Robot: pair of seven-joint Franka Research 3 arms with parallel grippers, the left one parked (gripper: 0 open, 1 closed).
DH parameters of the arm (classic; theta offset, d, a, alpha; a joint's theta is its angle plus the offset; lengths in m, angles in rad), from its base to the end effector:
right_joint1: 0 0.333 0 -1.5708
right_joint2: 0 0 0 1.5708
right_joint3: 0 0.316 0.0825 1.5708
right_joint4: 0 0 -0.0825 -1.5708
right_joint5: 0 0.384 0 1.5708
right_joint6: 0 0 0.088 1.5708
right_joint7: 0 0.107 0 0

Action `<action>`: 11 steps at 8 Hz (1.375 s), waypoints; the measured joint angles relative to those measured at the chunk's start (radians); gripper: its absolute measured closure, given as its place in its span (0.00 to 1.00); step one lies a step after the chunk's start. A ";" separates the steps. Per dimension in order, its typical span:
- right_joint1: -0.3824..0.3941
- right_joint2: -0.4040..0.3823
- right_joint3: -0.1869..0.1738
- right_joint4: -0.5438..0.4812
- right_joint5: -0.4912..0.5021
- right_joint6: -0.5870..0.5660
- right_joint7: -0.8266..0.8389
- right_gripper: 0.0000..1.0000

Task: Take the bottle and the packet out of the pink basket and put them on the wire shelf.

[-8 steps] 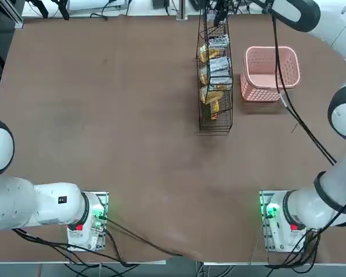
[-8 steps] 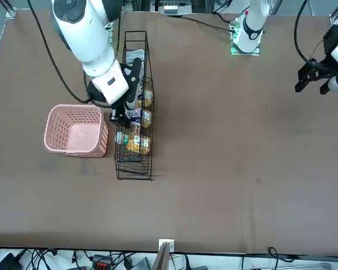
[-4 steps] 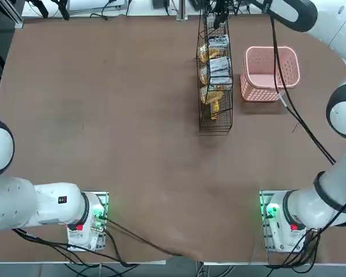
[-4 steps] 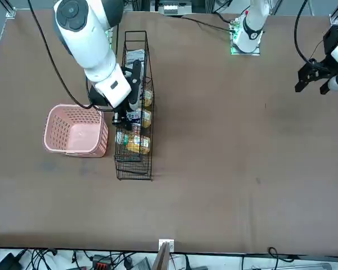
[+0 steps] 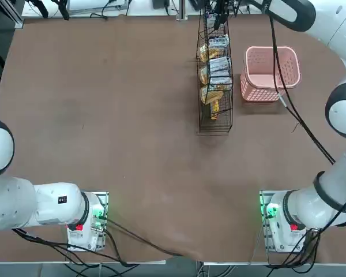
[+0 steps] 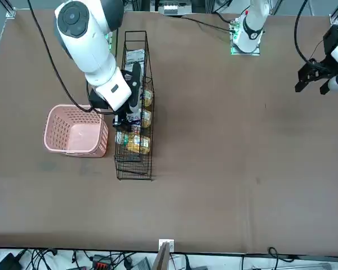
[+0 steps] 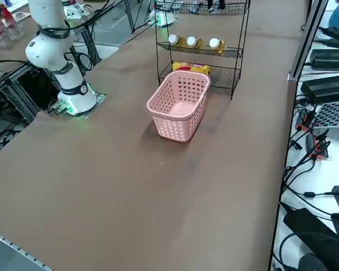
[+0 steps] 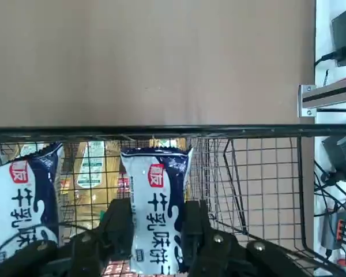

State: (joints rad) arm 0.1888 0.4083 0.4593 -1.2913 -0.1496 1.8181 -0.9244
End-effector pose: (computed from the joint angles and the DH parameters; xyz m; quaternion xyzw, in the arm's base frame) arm 0.5888 0.3534 0.5486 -0.7119 -0.6977 -0.0802 0.0021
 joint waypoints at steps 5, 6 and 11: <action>0.000 0.000 -0.002 0.009 0.000 0.008 0.023 0.00; 0.000 -0.003 -0.004 0.015 0.001 0.008 0.029 0.00; -0.012 -0.119 -0.107 0.035 0.078 -0.085 0.162 0.00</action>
State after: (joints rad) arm 0.1771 0.2889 0.3521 -1.2562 -0.0717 1.7329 -0.7624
